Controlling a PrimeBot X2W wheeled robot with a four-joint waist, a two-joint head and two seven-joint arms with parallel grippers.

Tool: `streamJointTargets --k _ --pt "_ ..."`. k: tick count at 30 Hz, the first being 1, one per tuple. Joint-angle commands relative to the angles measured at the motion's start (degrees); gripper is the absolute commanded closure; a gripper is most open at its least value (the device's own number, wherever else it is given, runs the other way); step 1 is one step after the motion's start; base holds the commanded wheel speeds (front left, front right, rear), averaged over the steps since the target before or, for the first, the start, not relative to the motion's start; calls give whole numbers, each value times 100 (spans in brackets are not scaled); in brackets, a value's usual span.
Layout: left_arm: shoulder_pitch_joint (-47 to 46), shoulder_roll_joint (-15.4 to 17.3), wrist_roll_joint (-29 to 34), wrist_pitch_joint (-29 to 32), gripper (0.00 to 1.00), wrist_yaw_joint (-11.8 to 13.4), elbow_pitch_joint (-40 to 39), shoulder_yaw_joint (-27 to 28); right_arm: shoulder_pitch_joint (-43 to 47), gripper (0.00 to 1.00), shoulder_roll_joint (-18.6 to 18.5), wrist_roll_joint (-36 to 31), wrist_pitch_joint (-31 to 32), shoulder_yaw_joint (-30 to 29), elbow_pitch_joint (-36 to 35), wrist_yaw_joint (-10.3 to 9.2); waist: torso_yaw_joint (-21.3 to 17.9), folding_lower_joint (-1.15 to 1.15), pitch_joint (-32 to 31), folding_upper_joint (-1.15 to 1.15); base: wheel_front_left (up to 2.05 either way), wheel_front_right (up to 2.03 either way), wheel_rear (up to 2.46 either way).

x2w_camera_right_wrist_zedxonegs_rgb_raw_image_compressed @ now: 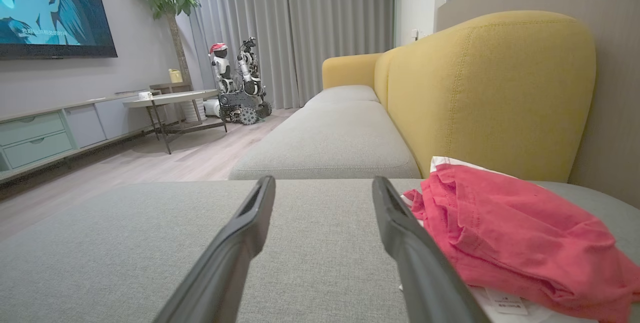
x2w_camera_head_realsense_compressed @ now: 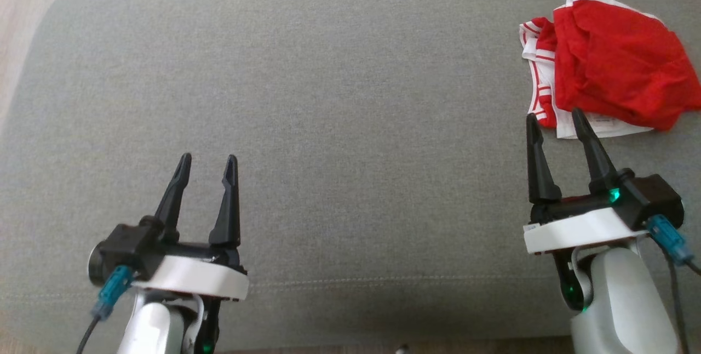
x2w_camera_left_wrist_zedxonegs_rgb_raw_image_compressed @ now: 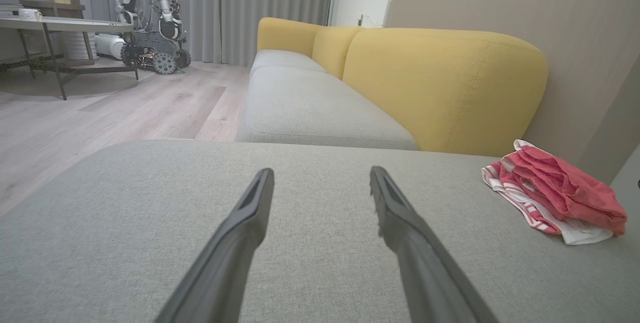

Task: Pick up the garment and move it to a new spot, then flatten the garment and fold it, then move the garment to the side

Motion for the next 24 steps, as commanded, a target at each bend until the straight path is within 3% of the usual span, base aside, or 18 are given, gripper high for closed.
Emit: streamJointTargets --k 1,17,18,24 --pt "-99 43 -1 -29 0 -14 -220 206 -55 0 49 69 -65 158 -201 20 -3 0 -6 0 0 0 0" --pt "12 43 -230 -29 0 -18 -289 300 -4 0 49 141 -65 201 -215 20 -46 0 -107 0 0 0 0" --pt "120 -3 -200 0 100 -45 -42 65 6 100 2 138 2 32 19 0 -47 0 -108 0 0 0 0" --pt "247 -4 -363 31 100 -48 309 40 186 100 -1 318 41 21 334 0 -52 0 -120 0 0 0 0"
